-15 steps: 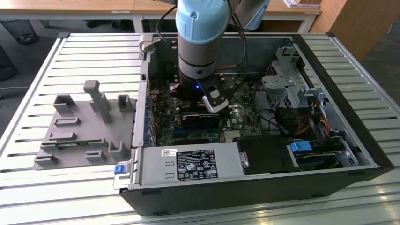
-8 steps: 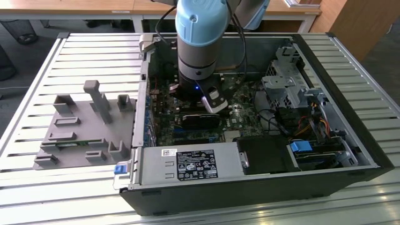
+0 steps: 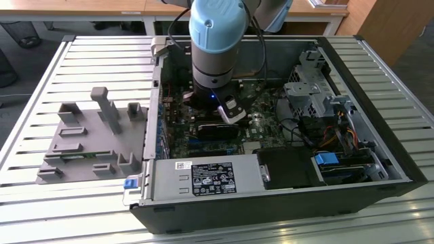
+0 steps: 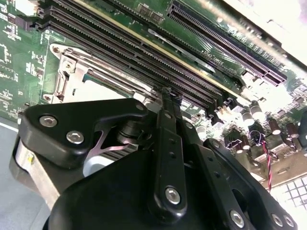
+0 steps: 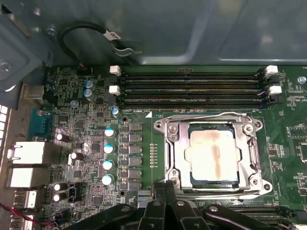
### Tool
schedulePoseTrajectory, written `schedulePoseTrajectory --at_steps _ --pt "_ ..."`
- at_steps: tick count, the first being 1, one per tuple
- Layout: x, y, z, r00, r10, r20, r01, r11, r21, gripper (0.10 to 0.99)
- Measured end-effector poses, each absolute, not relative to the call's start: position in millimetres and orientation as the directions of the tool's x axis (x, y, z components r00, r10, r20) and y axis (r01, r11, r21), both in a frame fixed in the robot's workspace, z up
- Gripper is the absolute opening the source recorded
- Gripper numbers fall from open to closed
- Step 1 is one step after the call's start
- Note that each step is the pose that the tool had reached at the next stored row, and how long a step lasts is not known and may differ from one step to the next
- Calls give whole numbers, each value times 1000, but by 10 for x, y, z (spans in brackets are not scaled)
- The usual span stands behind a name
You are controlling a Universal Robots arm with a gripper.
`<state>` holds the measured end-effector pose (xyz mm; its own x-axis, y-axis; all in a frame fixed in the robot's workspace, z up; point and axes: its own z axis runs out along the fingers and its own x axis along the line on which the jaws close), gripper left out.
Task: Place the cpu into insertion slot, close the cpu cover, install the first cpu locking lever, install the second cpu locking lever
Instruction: 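Install the second cpu locking lever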
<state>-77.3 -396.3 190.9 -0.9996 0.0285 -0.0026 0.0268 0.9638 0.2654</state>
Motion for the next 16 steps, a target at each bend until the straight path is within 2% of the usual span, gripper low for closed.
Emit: schedulePoseTrajectory --at_steps 16 --pt "-819 -3962 1976 -1000 28 -3 27 963 269 118"
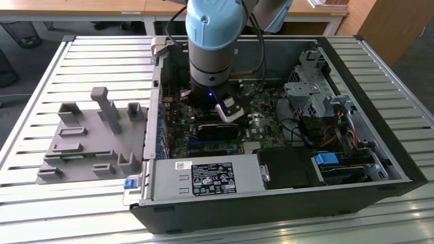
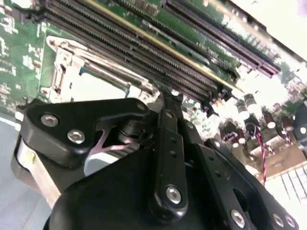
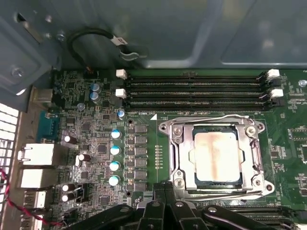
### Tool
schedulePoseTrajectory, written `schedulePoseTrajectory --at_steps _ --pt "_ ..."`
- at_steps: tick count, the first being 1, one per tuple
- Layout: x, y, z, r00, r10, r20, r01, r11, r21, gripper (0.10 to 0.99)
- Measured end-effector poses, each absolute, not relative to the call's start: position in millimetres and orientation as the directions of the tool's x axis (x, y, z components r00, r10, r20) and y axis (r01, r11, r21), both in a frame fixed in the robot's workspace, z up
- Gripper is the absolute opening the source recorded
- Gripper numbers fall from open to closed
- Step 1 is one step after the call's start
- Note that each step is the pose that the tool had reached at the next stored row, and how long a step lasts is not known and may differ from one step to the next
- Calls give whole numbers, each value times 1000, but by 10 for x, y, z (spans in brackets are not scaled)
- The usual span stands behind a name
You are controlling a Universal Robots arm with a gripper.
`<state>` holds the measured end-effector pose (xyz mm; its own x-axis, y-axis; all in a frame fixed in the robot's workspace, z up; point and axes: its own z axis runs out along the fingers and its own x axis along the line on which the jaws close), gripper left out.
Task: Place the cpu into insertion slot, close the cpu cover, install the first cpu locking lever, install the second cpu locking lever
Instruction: 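Install the second cpu locking lever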
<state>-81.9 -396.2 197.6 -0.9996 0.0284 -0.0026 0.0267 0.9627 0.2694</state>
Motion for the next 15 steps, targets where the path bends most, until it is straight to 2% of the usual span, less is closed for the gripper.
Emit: schedulePoseTrajectory --at_steps 15 --pt "-819 -3962 2220 -1000 28 -3 27 963 270 118"
